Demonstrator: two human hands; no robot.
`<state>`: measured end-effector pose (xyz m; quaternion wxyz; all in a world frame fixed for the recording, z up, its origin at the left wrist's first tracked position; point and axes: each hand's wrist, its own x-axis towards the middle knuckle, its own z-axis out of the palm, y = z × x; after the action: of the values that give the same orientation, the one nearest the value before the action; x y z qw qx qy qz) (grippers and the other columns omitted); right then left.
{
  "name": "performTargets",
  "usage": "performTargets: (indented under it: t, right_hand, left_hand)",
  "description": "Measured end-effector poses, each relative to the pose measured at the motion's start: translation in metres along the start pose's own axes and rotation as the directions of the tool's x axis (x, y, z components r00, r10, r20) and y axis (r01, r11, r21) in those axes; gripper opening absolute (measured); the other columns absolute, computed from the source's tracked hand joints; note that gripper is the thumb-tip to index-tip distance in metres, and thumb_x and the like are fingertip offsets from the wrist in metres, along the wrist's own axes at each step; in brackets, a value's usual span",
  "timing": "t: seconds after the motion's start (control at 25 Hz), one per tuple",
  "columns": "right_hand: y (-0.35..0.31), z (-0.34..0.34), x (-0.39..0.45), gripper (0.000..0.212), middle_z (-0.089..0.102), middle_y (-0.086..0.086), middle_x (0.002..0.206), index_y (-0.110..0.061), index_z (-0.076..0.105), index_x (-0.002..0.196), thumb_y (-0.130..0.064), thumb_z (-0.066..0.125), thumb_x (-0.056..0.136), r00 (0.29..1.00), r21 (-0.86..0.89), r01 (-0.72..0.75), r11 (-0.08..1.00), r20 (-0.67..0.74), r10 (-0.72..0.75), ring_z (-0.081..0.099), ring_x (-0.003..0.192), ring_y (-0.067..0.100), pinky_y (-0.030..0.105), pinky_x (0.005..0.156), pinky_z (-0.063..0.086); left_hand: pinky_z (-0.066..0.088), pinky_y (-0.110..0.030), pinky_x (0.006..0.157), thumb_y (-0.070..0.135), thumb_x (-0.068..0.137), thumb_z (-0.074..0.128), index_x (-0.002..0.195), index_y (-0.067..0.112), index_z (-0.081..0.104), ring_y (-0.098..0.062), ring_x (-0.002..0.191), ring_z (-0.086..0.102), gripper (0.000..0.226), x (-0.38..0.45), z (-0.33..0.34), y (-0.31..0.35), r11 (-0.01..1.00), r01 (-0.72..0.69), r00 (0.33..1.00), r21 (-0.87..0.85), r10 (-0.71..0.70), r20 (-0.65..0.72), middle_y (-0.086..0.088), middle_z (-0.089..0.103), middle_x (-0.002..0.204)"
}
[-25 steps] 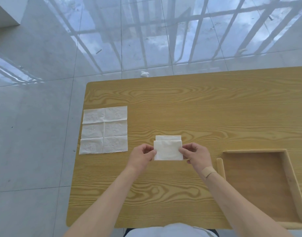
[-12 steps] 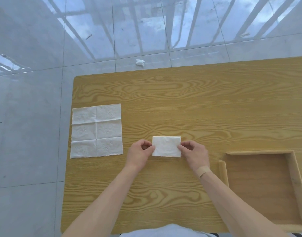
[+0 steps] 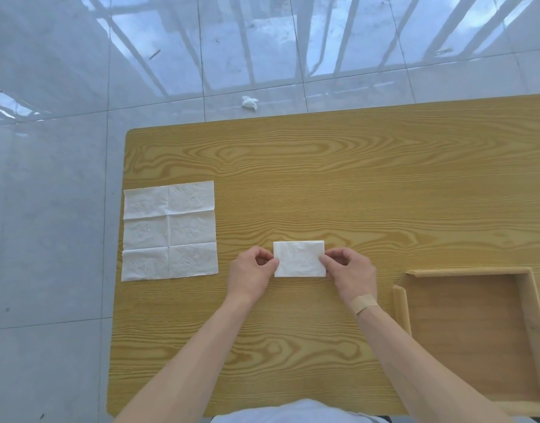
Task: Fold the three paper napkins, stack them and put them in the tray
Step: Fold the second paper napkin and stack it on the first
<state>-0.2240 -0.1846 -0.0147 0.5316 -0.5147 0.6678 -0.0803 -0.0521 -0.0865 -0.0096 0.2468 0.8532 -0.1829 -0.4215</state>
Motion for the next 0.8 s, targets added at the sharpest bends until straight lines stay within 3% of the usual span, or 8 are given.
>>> performTargets:
  t: [0.4,0.68,0.8]
  right_hand:
    - [-0.0001,0.0019,-0.0005,0.007,0.073,-0.010,0.067,-0.030,0.072,0.076,-0.032,0.078,0.080,1.000,0.005,-0.011,1.000,-0.028,0.011,0.069,0.061,0.008,0.022,0.063,0.048]
    - [0.0046,0.0002,0.0002,0.005,0.074,-0.010,0.069,-0.029,0.074,0.077,-0.030,0.079,0.080,1.000,0.084,-0.013,0.996,-0.010,0.014,0.067,0.060,0.007,0.030,0.070,0.056]
    - [0.0058,-0.0008,0.0000,0.006,0.072,-0.009,0.065,-0.028,0.075,0.077,-0.027,0.080,0.079,1.000,0.116,-0.009,0.993,-0.006,0.010,0.062,0.054,0.005,0.026,0.066,0.054]
  left_hand:
    - [0.044,-0.019,0.058,0.034,0.081,0.073,0.078,0.031,0.067,-0.001,0.068,0.062,0.008,0.0006,0.0022,0.0003,0.999,-0.006,1.000,0.038,0.007,-0.024,0.013,0.068,0.072]
    - [0.046,-0.020,0.060,0.035,0.081,0.075,0.079,0.030,0.069,-0.002,0.069,0.063,0.008,0.0007,0.0012,-0.0030,1.000,-0.015,1.000,0.015,0.015,-0.021,0.012,0.069,0.074]
    - [0.047,-0.022,0.061,0.034,0.080,0.077,0.077,0.029,0.070,-0.003,0.065,0.062,0.009,0.0015,0.0010,-0.0056,1.000,-0.029,0.999,-0.010,0.028,-0.018,0.012,0.070,0.072]
